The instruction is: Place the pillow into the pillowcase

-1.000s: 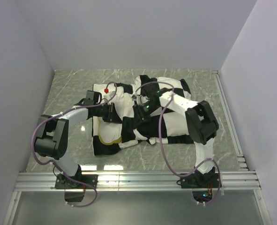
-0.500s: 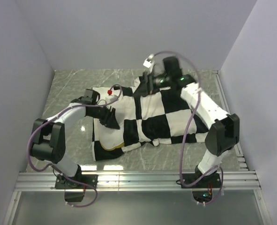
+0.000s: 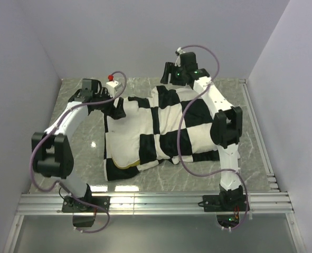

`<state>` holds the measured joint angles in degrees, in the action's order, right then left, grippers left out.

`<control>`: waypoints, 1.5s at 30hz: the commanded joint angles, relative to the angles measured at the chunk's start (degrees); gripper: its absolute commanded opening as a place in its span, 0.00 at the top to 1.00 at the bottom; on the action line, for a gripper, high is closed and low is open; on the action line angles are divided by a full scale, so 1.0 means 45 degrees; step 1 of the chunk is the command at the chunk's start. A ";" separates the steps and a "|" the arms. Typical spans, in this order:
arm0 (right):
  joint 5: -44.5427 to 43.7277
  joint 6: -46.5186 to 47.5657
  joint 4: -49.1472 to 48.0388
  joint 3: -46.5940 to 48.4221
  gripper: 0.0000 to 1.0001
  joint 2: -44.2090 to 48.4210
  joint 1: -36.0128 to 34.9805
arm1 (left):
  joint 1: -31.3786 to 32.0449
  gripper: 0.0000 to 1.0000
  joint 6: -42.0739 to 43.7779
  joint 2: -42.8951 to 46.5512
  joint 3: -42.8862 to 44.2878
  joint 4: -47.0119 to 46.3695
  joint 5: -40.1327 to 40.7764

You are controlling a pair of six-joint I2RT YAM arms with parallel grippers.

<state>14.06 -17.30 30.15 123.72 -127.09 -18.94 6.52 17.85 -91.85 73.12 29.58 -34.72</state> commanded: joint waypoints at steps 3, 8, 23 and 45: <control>-0.0547 -0.1312 -0.1544 0.0825 0.18 -0.0780 -0.0379 | 0.0034 0.12 -0.1056 -0.2241 0.1425 -0.1671 0.2398; 0.0155 -0.1233 -0.1447 0.0320 0.20 -0.1835 -0.0888 | 0.0093 0.15 -0.0919 -0.4605 0.3105 -0.0775 0.2716; 0.7418 -0.4256 -0.4391 -0.0151 1.00 -0.0570 -0.2586 | 0.0620 1.00 -0.2906 -0.4455 0.2114 -0.2291 -0.3917; 0.2896 0.0676 0.1344 -0.0658 0.41 0.1306 -0.1010 | 0.0778 0.59 -0.6980 -0.0782 -0.2207 -0.5112 -0.3847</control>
<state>37.71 -25.76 27.22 117.03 -124.27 -26.00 9.21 -16.01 -99.48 62.83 4.89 -47.31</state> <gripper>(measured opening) 0.541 0.361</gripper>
